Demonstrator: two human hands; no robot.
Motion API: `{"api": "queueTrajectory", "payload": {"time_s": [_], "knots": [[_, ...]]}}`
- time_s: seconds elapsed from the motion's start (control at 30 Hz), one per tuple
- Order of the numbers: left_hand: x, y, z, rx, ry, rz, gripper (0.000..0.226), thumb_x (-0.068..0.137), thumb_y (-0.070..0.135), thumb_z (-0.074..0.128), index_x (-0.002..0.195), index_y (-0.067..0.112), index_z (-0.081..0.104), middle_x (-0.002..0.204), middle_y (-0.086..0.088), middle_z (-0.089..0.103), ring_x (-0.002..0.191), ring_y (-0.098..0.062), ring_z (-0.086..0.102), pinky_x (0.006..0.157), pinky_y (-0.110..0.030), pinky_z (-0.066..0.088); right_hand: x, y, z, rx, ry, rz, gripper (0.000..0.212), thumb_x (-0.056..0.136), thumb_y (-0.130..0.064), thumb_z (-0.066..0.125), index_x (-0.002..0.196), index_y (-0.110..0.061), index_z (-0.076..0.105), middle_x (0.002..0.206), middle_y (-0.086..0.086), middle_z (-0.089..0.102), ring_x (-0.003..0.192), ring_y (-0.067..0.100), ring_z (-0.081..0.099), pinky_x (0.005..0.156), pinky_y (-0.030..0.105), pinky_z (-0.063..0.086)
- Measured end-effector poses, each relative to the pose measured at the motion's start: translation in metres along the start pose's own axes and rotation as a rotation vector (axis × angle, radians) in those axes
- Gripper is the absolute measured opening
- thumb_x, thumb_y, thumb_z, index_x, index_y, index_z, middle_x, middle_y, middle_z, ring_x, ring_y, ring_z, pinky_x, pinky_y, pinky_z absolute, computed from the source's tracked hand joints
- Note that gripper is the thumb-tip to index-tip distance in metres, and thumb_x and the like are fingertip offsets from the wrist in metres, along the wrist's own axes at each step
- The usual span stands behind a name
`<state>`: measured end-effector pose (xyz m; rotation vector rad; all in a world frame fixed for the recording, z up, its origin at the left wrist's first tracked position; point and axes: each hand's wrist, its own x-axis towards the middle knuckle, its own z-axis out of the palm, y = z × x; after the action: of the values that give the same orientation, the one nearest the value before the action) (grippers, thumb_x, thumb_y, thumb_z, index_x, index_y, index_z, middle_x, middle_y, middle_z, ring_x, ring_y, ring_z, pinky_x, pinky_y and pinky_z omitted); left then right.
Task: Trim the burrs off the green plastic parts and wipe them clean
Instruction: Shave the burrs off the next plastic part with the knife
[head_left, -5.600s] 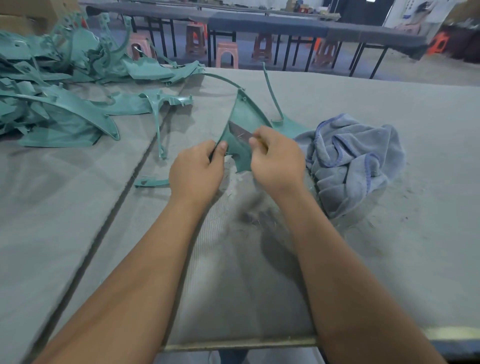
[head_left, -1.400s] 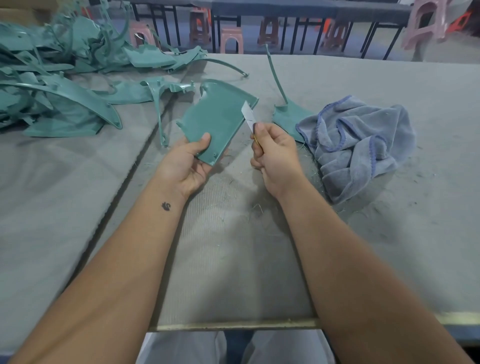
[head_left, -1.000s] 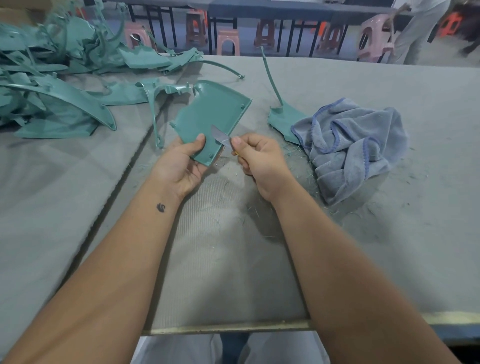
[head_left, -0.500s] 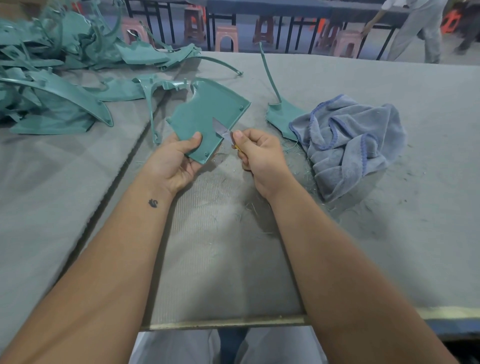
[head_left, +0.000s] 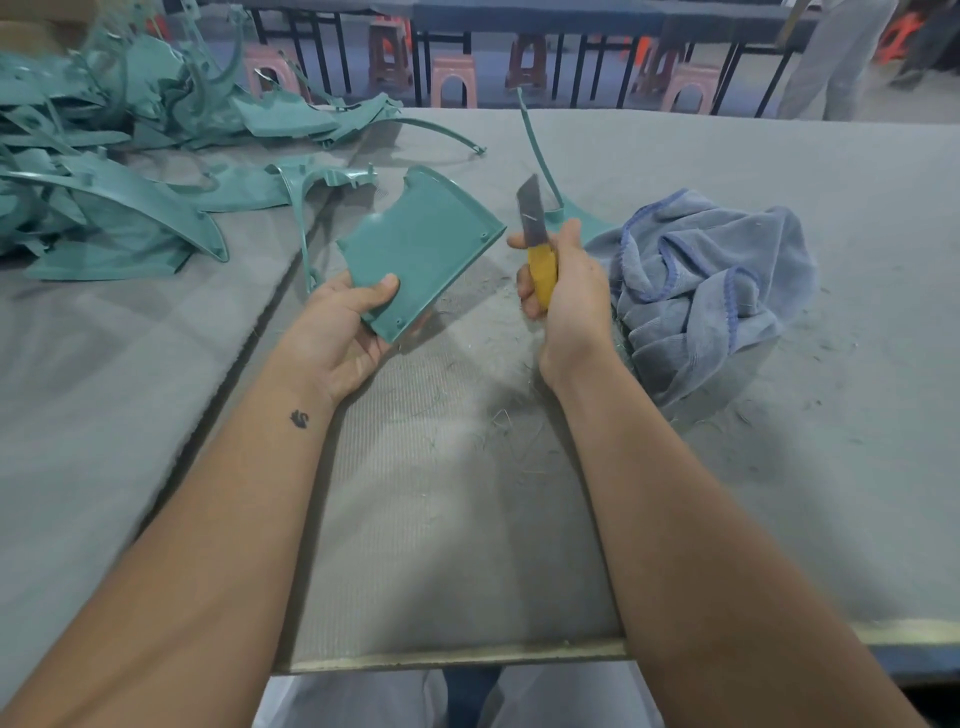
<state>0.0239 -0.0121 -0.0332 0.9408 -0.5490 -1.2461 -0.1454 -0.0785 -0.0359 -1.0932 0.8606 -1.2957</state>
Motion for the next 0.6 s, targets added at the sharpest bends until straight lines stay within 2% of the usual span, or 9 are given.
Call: {"api": "queueTrajectory", "payload": {"time_s": [0.07,0.17,0.27,0.37,0.47,0.6], "knots": [[0.001,-0.001,0.000,-0.014,0.015,0.005,0.026,0.098,-0.004,0.044,0.108,0.011,0.062,0.104,-0.010,0.072,0.081,-0.020,0.072,0.068,-0.031,0.061,-0.001,0.001,0.000,-0.081,0.004,-0.017,0.045,0.103,-0.044,0.036,0.087,-0.024,0.073,0.060,-0.010,0.045,0.055,0.005,0.033,0.058,0.020,0.031],[0.001,-0.001,0.001,-0.033,0.017,0.008,0.028,0.098,-0.005,0.043,0.107,0.013,0.062,0.099,-0.008,0.073,0.079,-0.019,0.072,0.068,-0.030,0.061,-0.001,0.004,0.005,-0.147,0.016,-0.004,0.028,0.102,-0.029,0.046,0.081,-0.023,0.063,0.053,-0.021,0.048,0.060,0.001,0.037,0.059,0.020,0.031],[0.001,0.000,0.001,-0.037,0.007,0.003,0.029,0.098,-0.005,0.043,0.106,0.014,0.062,0.091,-0.005,0.075,0.076,-0.018,0.073,0.062,-0.028,0.060,-0.001,0.007,0.005,-0.185,-0.007,-0.047,0.025,0.103,-0.022,0.044,0.079,-0.019,0.052,0.062,-0.010,0.056,0.050,0.006,0.041,0.050,0.020,0.038],[0.001,0.000,0.000,-0.049,0.003,-0.003,0.029,0.098,-0.005,0.042,0.107,0.014,0.062,0.091,-0.006,0.076,0.077,-0.018,0.074,0.063,-0.029,0.060,-0.001,0.008,0.005,-0.167,-0.041,-0.085,0.025,0.103,-0.020,0.045,0.079,-0.019,0.052,0.056,-0.004,0.052,0.044,0.008,0.036,0.041,0.019,0.032],[0.002,-0.001,-0.001,-0.053,-0.010,0.000,0.030,0.098,-0.005,0.041,0.108,0.015,0.061,0.094,-0.006,0.075,0.079,-0.019,0.074,0.064,-0.029,0.060,0.000,0.010,0.005,-0.167,-0.034,-0.084,0.027,0.102,-0.017,0.046,0.076,-0.018,0.050,0.056,0.000,0.041,0.044,0.006,0.029,0.041,0.017,0.026],[0.003,-0.001,-0.002,-0.060,-0.023,-0.001,0.031,0.098,-0.005,0.041,0.108,0.017,0.061,0.099,-0.007,0.074,0.082,-0.020,0.073,0.065,-0.031,0.061,0.000,0.010,0.004,-0.153,-0.023,-0.046,0.027,0.101,-0.017,0.048,0.075,-0.018,0.051,0.059,0.002,0.039,0.045,0.006,0.029,0.041,0.017,0.026]]}}
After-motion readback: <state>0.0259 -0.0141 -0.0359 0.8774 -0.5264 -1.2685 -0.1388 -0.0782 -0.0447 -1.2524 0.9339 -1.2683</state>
